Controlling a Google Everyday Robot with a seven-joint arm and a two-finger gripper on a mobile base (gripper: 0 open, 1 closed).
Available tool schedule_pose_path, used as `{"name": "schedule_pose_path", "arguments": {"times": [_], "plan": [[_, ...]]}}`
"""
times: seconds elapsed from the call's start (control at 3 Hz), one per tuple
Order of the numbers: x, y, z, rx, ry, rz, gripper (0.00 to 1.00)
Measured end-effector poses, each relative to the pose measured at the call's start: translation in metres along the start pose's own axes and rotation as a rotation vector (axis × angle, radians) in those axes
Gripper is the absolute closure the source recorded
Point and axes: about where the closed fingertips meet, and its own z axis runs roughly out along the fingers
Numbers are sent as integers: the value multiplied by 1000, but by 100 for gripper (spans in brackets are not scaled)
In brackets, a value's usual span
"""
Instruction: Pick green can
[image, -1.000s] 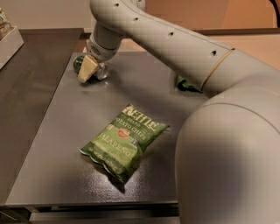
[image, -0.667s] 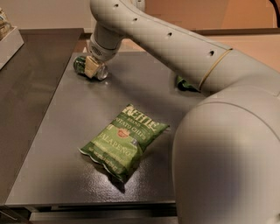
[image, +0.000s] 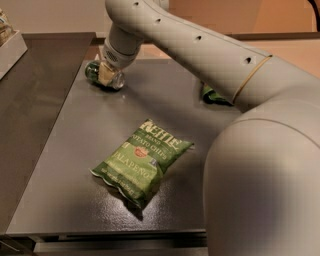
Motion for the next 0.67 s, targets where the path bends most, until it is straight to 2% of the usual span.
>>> {"name": "schedule_pose_path", "arguments": {"times": [0.33, 0.67], "plan": [[-9, 5, -25, -12, -45, -18, 100], [-20, 7, -60, -21, -91, -45, 100]]}}
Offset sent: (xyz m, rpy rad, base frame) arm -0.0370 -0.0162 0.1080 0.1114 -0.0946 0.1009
